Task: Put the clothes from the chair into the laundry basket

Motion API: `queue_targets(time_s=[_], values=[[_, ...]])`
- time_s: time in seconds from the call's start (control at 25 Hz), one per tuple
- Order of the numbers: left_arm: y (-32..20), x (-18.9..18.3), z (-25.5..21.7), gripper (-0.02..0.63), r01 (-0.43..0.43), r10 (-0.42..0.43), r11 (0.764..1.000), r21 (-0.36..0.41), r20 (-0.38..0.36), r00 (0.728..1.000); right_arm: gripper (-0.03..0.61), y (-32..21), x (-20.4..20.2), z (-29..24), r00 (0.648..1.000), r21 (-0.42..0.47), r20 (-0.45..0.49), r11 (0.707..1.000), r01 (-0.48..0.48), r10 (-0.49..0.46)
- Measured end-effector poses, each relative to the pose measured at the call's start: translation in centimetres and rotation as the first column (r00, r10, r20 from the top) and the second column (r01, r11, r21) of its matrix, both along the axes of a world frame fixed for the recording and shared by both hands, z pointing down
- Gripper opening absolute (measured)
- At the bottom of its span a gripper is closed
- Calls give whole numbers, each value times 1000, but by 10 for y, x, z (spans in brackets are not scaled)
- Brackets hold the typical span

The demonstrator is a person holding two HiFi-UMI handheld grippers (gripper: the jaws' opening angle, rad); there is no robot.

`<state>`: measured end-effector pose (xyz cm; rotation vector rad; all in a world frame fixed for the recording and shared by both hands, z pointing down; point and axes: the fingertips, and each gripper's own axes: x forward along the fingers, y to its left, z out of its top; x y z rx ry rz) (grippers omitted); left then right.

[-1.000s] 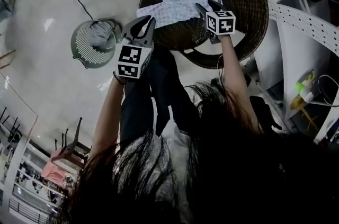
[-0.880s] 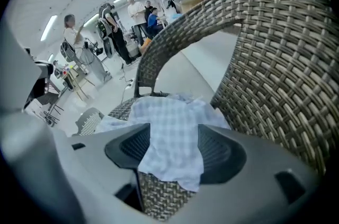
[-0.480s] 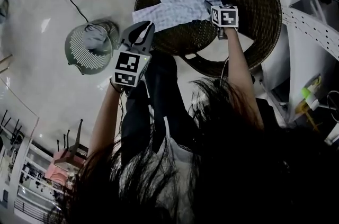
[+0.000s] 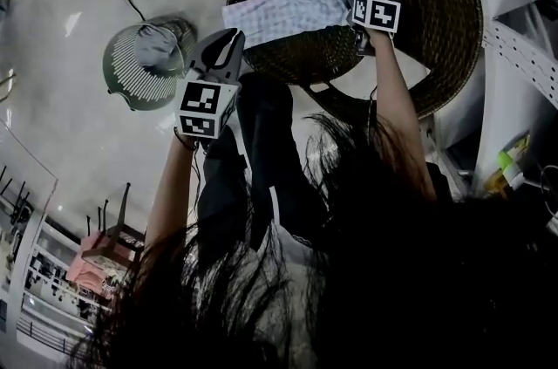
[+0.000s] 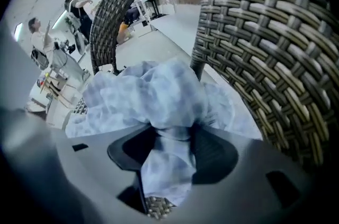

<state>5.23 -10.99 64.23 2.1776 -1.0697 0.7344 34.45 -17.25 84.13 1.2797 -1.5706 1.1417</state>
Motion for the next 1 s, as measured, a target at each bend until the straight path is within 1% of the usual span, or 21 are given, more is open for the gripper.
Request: queue_targets(time_s=[0.12,0.2,0.28,0.36,0.44,0.52,0.68,0.76,0.84,1.0], values=[[0,-1,-5,43,19,-19,1000,-2,-6,1000,166,7,-7,-3,998,-38,29,997,-63,64],[-1,1,-10,43,27,-27,1000,1,-12,1000,138,15,-13,-5,997,-62,48,996,-61,64],[-2,4,-19,43,30,-30,999,11,-19,999,121,27,-24,-9,992,-93,106,994,-54,64],[-1,5,-27,43,33,-32,999,18,-24,999,109,41,-40,-17,979,-112,188,992,-61,81],[2,5,-38,43,37,-36,999,29,-26,999,104,54,-55,-29,959,-113,264,991,-77,105],[3,5,-52,43,36,-34,998,50,-27,999,103,62,-67,-45,933,-102,330,988,-113,141],[13,-8,-79,43,66,-64,995,72,-31,997,101,66,-85,-87,860,-79,458,974,-214,226],[19,-16,-96,43,83,-81,993,84,-31,996,101,67,-92,-112,824,-71,507,965,-253,254],[25,-25,-114,43,99,-97,990,99,-32,995,101,68,-97,-138,804,-58,534,961,-271,259],[33,-44,-148,43,143,-139,979,145,-41,989,100,60,-107,-190,784,-15,574,960,-280,238]])
